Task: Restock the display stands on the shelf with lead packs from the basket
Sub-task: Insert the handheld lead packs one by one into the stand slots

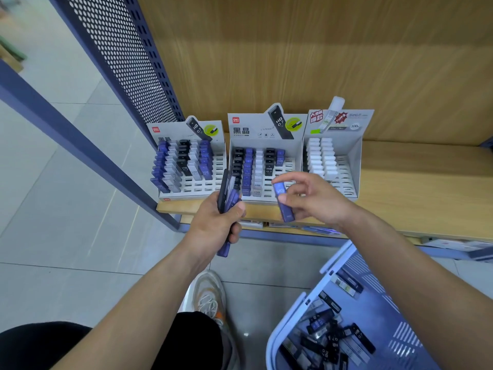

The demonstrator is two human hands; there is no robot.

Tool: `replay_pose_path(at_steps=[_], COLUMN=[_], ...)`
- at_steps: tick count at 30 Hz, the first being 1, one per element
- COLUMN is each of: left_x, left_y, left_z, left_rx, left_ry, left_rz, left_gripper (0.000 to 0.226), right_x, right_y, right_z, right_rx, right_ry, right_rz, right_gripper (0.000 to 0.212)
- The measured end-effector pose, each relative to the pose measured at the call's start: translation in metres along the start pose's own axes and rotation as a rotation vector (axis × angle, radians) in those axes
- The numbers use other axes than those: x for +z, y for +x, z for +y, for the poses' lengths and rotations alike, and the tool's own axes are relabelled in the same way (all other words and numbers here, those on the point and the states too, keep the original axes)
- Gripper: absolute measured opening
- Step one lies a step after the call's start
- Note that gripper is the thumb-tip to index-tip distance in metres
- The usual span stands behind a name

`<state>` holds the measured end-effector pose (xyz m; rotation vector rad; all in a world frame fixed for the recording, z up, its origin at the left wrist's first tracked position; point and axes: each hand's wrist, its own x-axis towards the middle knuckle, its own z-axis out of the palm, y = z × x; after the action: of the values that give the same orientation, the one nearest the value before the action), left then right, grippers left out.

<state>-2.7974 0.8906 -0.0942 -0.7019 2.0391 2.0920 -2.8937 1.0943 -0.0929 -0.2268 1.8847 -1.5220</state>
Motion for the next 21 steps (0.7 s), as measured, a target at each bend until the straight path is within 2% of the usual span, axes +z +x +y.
replay_pose_path(at_steps=[4,8,11,16,21], left_x=[-0.007,-0.012,-0.012,-0.012,-0.011], left_y=[0.000,0.003,0.005,0.007,0.007], left_z=[-0.003,-0.003,-0.003,-0.002,-0.004], left_rx=[-0.024,-0.048,-0.058,-0.079,-0.098], left_ry=[-0.020,-0.046,-0.038,-0.058,-0.051], left_rz=[0.022,0.038,0.029,0.024,0.027], left_gripper=[0.020,0.022,0.017,0.023,0.021], right_x=[-0.015,-0.028,-0.031,-0.036,-0.043], right_y=[0.034,0.073,0.096,0.118,0.126], right_z=[0.008,0.007,0.005,0.010,0.012], right_rx=[-0.075,-0.139,-0.158,-0.201,-0.238], right_ry=[-0.160,-0.314,-0.464,-0.725,-0.834], right_rz=[0.337,0.526,0.549,0.516,0.480], right_gripper=[0.013,0.008,0.007,0.013,0.012])
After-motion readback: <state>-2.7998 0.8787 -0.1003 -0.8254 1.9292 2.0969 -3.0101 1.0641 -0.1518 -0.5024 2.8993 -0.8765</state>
